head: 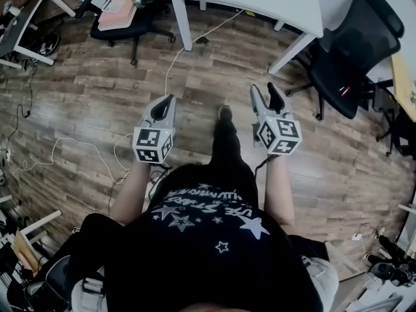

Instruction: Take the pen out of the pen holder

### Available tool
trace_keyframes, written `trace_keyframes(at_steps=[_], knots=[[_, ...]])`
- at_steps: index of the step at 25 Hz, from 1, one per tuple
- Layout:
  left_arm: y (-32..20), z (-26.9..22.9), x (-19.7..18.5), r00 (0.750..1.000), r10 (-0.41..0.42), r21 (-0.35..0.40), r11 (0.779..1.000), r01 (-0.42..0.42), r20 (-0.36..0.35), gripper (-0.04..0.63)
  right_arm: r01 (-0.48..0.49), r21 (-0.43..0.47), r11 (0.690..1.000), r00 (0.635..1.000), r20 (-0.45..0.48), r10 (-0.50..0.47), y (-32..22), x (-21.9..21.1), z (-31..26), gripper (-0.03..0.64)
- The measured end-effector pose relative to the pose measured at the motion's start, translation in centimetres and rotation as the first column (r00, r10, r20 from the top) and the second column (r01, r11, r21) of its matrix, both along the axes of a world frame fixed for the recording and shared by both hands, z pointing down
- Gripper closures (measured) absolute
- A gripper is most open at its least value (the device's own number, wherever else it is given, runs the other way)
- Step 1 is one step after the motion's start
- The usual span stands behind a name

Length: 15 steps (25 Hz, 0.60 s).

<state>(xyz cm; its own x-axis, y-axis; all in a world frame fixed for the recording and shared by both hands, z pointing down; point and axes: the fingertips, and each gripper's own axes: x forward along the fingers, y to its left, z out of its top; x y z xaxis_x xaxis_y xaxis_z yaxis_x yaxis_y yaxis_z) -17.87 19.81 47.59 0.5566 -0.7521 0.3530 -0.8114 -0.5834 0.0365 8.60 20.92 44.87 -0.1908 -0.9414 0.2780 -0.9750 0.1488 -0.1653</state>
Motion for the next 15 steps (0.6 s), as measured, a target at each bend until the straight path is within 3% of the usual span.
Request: trace_keyframes(at_steps=[7, 15], knots=[[-11.6, -0.4, 4.8, 0.999, -0.040, 0.019, 0.999, 0.039, 0.037, 0.584, 0.031, 0.019, 0.999, 0.999, 0.031, -0.032, -13.0, 5.6, 0.2, 0.396], [-23.1, -2.0, 11.9, 0.997, -0.078, 0.016, 0.997, 0.078, 0.017, 0.584, 0.084, 0.020, 0.996, 0.995, 0.054, -0.085, -25.5, 11.0, -0.4, 0.396]])
